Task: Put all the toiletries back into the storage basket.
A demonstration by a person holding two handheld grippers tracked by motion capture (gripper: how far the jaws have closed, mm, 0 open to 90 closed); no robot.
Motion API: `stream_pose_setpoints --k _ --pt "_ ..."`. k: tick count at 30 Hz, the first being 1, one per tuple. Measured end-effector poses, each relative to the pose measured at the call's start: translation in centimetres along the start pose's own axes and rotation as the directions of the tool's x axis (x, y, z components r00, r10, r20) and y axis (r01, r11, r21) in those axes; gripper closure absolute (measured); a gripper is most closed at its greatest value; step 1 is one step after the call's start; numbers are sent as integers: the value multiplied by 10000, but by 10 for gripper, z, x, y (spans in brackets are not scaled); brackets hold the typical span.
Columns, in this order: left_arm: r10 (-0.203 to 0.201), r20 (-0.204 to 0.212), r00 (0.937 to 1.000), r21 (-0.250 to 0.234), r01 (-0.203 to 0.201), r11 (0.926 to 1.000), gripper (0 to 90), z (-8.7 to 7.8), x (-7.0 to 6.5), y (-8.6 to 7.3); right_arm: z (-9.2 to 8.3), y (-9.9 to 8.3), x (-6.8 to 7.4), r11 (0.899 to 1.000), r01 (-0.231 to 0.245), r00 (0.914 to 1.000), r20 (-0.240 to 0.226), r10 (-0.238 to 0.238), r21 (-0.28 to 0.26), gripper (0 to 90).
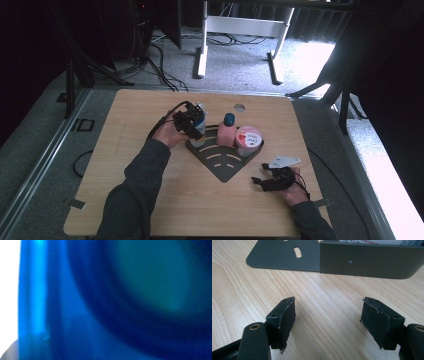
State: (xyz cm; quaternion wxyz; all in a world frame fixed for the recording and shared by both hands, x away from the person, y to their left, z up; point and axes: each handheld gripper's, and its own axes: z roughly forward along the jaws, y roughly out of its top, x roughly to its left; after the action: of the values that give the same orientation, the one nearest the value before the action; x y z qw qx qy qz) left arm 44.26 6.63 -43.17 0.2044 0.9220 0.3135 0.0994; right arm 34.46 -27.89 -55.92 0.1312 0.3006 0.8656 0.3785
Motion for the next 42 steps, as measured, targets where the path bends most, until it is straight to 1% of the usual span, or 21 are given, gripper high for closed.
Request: stream_pose_setpoints --k 7,8,12,13,19,20,25,28,31,36,39,42 --pt "35 -34 10000 48 -35 10000 558 4 -2 4 0 0 0 10000 -2 10000 -3 2 -1 272" --pt "-31 -68 10000 1 31 10000 558 5 -2 5 0 0 0 10000 -5 10000 -4 5 -6 273" --pt "-78 -137 9999 11 78 10000 558 8 -1 6 0 0 0 10000 -4 10000 -3 4 -4 272" --pt "-113 -177 9998 -55 112 9999 558 10 -1 7 0 0 0 10000 -3 10000 1 3 -3 273" --pt "-184 -219 9996 -74 183 9998 558 13 -1 9 0 0 0 10000 2 10000 2 -2 -2 272" --pt "-244 -256 9994 -152 240 9996 558 15 -2 10 0 0 0 10000 -2 10000 3 2 -3 273" --pt "-315 -307 9990 -212 308 9993 558 20 -1 13 0 0 0 10000 -1 10000 0 1 0 272" --pt "-315 -500 9982 -294 301 9991 558 22 0 14 0 0 0 10000 -4 10000 0 4 -2 272" --pt "-377 -431 9984 -325 363 9988 558 23 1 15 0 0 0 10000 7 10000 4 -7 2 272" --pt "-333 -434 9985 -264 322 9991 558 27 1 16 0 0 0 10000 20 10000 11 -20 4 272" --pt "-349 -419 9985 -363 334 9988 558 29 2 18 0 0 0 10000 31 10000 19 -31 6 271" --pt "-385 -407 9984 -362 370 9987 558 30 3 19 0 0 0 10000 24 10000 11 -24 3 271"
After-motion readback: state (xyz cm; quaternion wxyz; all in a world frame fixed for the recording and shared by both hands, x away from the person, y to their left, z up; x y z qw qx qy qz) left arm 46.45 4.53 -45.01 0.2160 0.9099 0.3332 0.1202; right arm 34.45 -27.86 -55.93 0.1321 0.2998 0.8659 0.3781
